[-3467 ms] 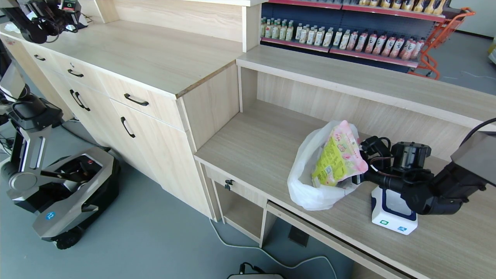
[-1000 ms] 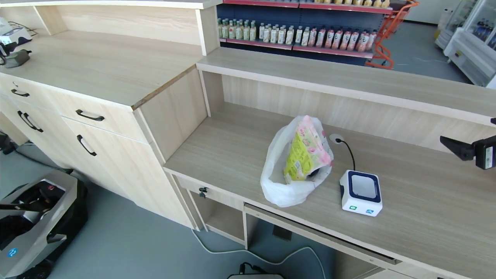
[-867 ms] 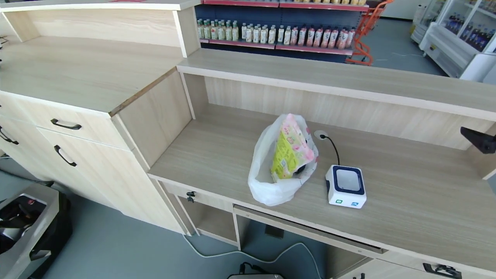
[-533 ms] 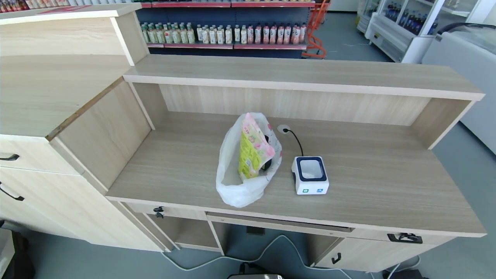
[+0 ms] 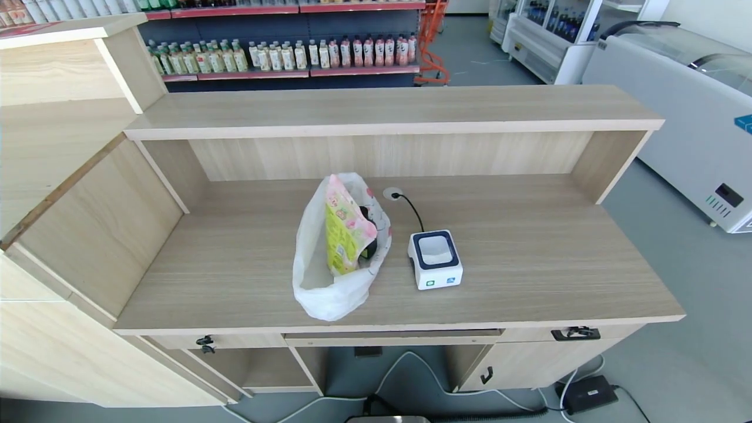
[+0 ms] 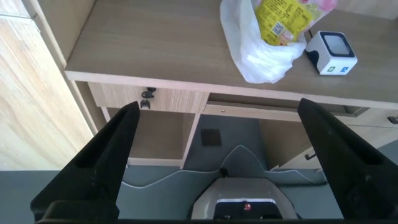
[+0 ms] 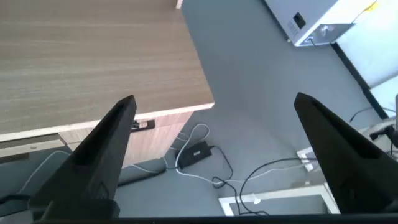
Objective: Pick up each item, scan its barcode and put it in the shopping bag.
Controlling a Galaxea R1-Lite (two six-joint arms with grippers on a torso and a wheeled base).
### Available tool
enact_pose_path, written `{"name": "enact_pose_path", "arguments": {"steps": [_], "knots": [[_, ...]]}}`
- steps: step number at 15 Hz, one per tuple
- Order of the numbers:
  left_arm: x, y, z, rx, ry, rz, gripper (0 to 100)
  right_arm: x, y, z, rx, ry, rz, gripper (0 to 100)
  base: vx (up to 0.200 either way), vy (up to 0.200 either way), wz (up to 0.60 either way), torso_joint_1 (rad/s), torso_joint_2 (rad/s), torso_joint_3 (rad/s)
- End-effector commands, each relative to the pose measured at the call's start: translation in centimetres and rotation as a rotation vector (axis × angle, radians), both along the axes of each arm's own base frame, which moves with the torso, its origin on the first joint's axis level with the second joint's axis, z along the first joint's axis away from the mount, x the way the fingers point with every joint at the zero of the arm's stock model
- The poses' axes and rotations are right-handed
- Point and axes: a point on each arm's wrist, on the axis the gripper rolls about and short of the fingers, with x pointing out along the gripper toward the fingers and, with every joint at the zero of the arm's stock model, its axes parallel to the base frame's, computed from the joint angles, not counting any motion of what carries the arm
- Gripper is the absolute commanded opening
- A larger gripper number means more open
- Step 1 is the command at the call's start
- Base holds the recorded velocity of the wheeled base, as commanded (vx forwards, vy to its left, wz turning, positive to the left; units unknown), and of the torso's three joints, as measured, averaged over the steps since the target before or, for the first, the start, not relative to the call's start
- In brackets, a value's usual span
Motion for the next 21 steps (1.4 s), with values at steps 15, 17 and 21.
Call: {"name": "enact_pose_path", "arguments": {"steps": [15,17,21], "knots": [[0.0,0.0,0.0,0.0,-0.001,0.0,100,-9.4,2.9,-10.9,0.191,-0.207,0.244,100,0.0,0.0,0.0,0.0,0.0,0.0],[0.0,0.0,0.0,0.0,-0.001,0.0,100,-9.4,2.9,-10.9,0.212,-0.211,0.242,100,0.0,0.0,0.0,0.0,0.0,0.0],[0.0,0.0,0.0,0.0,-0.001,0.0,100,-9.3,2.9,-11.3,0.346,-0.208,0.241,100,0.0,0.0,0.0,0.0,0.0,0.0]]}}
